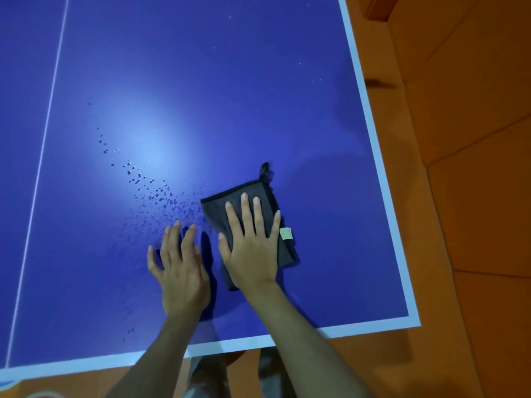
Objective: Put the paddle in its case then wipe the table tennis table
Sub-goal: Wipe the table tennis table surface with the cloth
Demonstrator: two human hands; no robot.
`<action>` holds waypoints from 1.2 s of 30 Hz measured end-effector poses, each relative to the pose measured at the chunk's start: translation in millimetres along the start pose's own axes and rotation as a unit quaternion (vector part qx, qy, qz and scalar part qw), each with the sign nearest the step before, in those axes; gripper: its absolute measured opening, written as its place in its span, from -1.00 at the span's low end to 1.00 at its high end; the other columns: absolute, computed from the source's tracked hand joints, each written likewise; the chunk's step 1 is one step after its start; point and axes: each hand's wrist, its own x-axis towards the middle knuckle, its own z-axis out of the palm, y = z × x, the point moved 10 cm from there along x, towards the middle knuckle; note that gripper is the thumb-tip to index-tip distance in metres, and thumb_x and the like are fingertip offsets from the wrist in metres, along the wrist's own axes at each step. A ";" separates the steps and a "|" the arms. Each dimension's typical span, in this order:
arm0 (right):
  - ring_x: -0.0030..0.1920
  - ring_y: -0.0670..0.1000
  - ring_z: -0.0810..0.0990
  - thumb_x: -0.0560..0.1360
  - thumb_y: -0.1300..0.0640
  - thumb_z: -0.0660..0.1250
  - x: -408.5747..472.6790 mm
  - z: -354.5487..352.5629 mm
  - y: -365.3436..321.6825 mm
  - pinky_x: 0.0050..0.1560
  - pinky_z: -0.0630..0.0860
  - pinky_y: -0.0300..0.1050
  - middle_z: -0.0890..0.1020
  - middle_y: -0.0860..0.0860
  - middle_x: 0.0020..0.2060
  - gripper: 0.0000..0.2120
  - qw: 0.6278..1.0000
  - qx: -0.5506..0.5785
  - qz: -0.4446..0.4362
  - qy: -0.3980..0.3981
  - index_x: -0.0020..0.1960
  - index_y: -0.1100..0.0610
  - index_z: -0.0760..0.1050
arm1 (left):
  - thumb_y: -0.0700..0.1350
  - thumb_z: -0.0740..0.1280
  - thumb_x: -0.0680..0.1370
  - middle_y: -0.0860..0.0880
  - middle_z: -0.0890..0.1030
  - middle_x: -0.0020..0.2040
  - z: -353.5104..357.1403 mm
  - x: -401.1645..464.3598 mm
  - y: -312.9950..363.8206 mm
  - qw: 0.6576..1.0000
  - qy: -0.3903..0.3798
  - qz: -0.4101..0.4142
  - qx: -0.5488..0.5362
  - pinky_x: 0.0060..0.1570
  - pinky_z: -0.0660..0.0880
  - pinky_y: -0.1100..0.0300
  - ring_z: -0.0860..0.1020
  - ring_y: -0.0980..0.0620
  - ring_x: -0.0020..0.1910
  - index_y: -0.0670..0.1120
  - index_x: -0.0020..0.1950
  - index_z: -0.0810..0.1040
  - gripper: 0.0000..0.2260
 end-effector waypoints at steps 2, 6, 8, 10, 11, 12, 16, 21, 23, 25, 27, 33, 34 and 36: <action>0.69 0.10 0.00 0.66 -0.20 0.12 4.6 -5.6 18.2 0.60 0.00 0.37 0.06 0.05 0.69 -0.41 0.999 0.005 -0.031 -0.001 0.66 -0.09 0.21 | -0.09 -0.02 0.72 -0.12 0.26 0.62 -0.2 -0.5 0.7 1.000 0.000 -0.001 0.002 0.55 0.00 -0.31 0.23 -0.15 0.61 -0.08 0.53 0.34 -0.60; 0.68 0.08 0.04 0.62 -0.21 0.17 21.0 -27.2 106.5 0.62 0.00 0.32 0.09 0.01 0.69 -0.40 0.999 0.007 0.023 0.021 0.64 -0.16 0.24 | -0.10 0.01 0.70 -0.12 0.26 0.62 0.3 -0.7 3.2 1.000 -0.006 -0.002 0.013 0.54 0.02 -0.32 0.22 -0.15 0.61 -0.08 0.52 0.37 -0.60; 0.68 0.10 0.05 0.62 -0.21 0.15 21.0 -39.7 173.8 0.62 0.00 0.32 0.10 0.02 0.69 -0.39 0.995 -0.009 0.095 0.032 0.65 -0.15 0.22 | -0.10 0.03 0.69 -0.12 0.26 0.62 0.9 -0.4 3.0 1.000 -0.011 0.000 0.018 0.54 0.02 -0.32 0.21 -0.15 0.61 -0.09 0.52 0.37 -0.60; 0.68 0.13 0.08 0.64 -0.23 0.10 13.0 -51.3 240.0 0.60 0.06 0.34 0.11 0.06 0.69 -0.39 0.986 -0.031 0.158 0.037 0.66 -0.13 0.18 | -0.10 0.04 0.68 -0.12 0.26 0.62 1.5 -0.2 3.1 1.000 -0.013 0.000 0.021 0.54 0.03 -0.33 0.21 -0.15 0.61 -0.08 0.52 0.36 -0.59; 0.67 0.14 0.08 0.65 -0.24 0.07 8.5 -55.2 266.9 0.59 0.09 0.36 0.11 0.07 0.68 -0.38 0.982 -0.032 0.185 0.032 0.68 -0.11 0.15 | -0.10 0.04 0.68 -0.12 0.26 0.62 2.0 -0.2 3.2 1.000 -0.014 0.000 0.022 0.54 0.02 -0.33 0.21 -0.15 0.61 -0.08 0.52 0.36 -0.59; 0.67 0.15 0.09 0.66 -0.25 0.03 5.1 -56.7 286.7 0.58 0.11 0.38 0.10 0.09 0.68 -0.37 0.978 -0.027 0.206 0.026 0.69 -0.10 0.10 | -0.10 0.04 0.67 -0.12 0.26 0.62 2.7 -0.2 3.3 1.000 -0.016 0.000 0.022 0.54 0.02 -0.33 0.21 -0.14 0.62 -0.07 0.53 0.35 -0.58; 0.68 0.19 0.02 0.68 -0.20 -0.02 3.0 -51.7 292.6 0.61 0.03 0.38 0.05 0.11 0.69 -0.36 0.971 -0.038 0.234 0.025 0.71 -0.06 -0.03 | -0.10 0.03 0.68 -0.11 0.26 0.62 5.1 0.4 3.3 0.999 -0.021 0.003 0.028 0.55 0.02 -0.32 0.20 -0.12 0.62 -0.07 0.54 0.35 -0.58; 0.69 0.17 -0.02 0.69 -0.15 0.00 19.2 -43.1 234.7 0.61 -0.01 0.38 0.04 0.07 0.69 -0.37 0.974 -0.047 0.217 0.035 0.71 -0.02 -0.01 | -0.10 0.02 0.68 -0.12 0.27 0.62 7.4 0.8 4.2 0.999 -0.032 0.008 0.031 0.54 0.03 -0.32 0.22 -0.13 0.62 -0.07 0.54 0.35 -0.57; 0.69 0.16 -0.01 0.69 -0.16 0.00 32.7 -35.8 193.2 0.61 -0.02 0.37 0.03 0.05 0.70 -0.37 0.982 -0.045 0.182 0.036 0.71 -0.03 -0.01 | -0.10 0.02 0.68 -0.12 0.27 0.62 7.0 0.3 3.2 0.999 -0.033 0.005 0.028 0.55 0.02 -0.31 0.22 -0.13 0.62 -0.07 0.54 0.35 -0.57; 0.68 0.17 0.03 0.68 -0.15 0.03 44.6 -26.6 146.7 0.61 -0.01 0.37 0.06 0.05 0.69 -0.38 0.988 -0.034 0.146 0.042 0.70 -0.03 0.06 | -0.10 0.02 0.68 -0.12 0.27 0.61 6.5 -0.2 3.6 0.999 -0.031 0.005 0.028 0.55 0.03 -0.31 0.22 -0.13 0.61 -0.06 0.54 0.34 -0.58; 0.67 0.17 0.07 0.67 -0.15 0.06 57.1 -18.3 94.9 0.60 0.01 0.38 0.11 0.05 0.69 -0.39 0.993 -0.020 0.106 0.051 0.69 -0.04 0.13 | -0.11 0.04 0.67 -0.12 0.28 0.61 5.6 0.4 2.9 0.999 -0.025 0.002 0.028 0.55 0.03 -0.30 0.24 -0.13 0.60 -0.06 0.53 0.34 -0.58; 0.67 0.15 0.05 0.70 -0.18 0.03 74.6 5.3 -24.3 0.60 0.00 0.33 0.06 0.04 0.70 -0.40 0.998 0.005 -0.066 -0.006 0.70 -0.08 0.04 | -0.12 0.05 0.68 -0.11 0.30 0.60 3.4 1.7 1.8 1.000 -0.016 -0.003 0.022 0.54 0.06 -0.30 0.27 -0.11 0.59 -0.04 0.49 0.35 -0.62; 0.66 0.14 0.10 0.69 -0.19 0.04 76.7 3.1 -22.1 0.59 0.03 0.31 0.09 0.03 0.69 -0.40 0.997 0.008 -0.074 -0.006 0.70 -0.10 0.06 | -0.12 0.05 0.68 -0.10 0.30 0.60 3.3 0.9 1.4 1.000 -0.018 -0.004 0.021 0.54 0.06 -0.30 0.27 -0.11 0.59 -0.04 0.49 0.35 -0.62; 0.63 0.11 0.19 0.67 -0.20 0.06 81.5 -1.7 -8.5 0.57 0.11 0.25 0.15 0.01 0.68 -0.41 0.996 0.007 -0.090 -0.002 0.68 -0.12 0.13 | -0.13 0.05 0.67 -0.11 0.30 0.60 3.3 -0.4 2.3 1.000 -0.021 -0.002 0.023 0.53 0.07 -0.31 0.28 -0.11 0.59 -0.05 0.49 0.36 -0.61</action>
